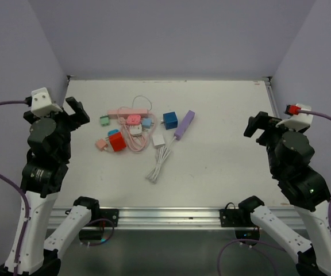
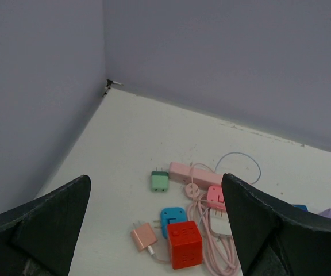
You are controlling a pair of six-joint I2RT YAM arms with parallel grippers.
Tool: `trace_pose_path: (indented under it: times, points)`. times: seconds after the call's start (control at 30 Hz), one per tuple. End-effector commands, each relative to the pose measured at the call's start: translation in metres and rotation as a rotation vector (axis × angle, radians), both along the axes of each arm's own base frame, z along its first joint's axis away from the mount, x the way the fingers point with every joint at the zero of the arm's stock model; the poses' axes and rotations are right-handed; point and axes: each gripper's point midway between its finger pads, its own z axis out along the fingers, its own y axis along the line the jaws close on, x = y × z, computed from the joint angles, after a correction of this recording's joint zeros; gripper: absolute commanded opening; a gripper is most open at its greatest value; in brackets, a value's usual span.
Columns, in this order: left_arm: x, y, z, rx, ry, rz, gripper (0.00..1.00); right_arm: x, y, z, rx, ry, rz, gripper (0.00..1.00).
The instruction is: Pull the plug off the socket
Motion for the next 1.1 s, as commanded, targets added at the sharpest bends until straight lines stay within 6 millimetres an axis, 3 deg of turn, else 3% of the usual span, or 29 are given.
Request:
trace_pose_path:
  times: [0.0,0.17,0.33,0.67,1.07]
  points:
    - [-0.031,0.033,0.03,0.059,-0.02,0.147,1.0,-0.014,-0.02,0.04,-0.043,-0.099,-0.05,0.99]
    - [-0.056,0.052,0.072,0.061,-0.102,0.238,1.0,-0.028,-0.031,0.068,-0.07,-0.179,-0.051,0.99]
    - [-0.064,0.056,0.091,0.043,-0.138,0.263,0.99,-0.038,-0.039,0.082,-0.086,-0.216,-0.068,0.99]
    - [-0.069,0.06,0.102,0.027,-0.164,0.282,1.0,-0.044,-0.045,0.091,-0.087,-0.244,-0.081,0.99]
    - [-0.07,0.058,0.103,0.027,-0.175,0.272,1.0,-0.039,-0.035,0.094,-0.041,-0.262,-0.045,0.99]
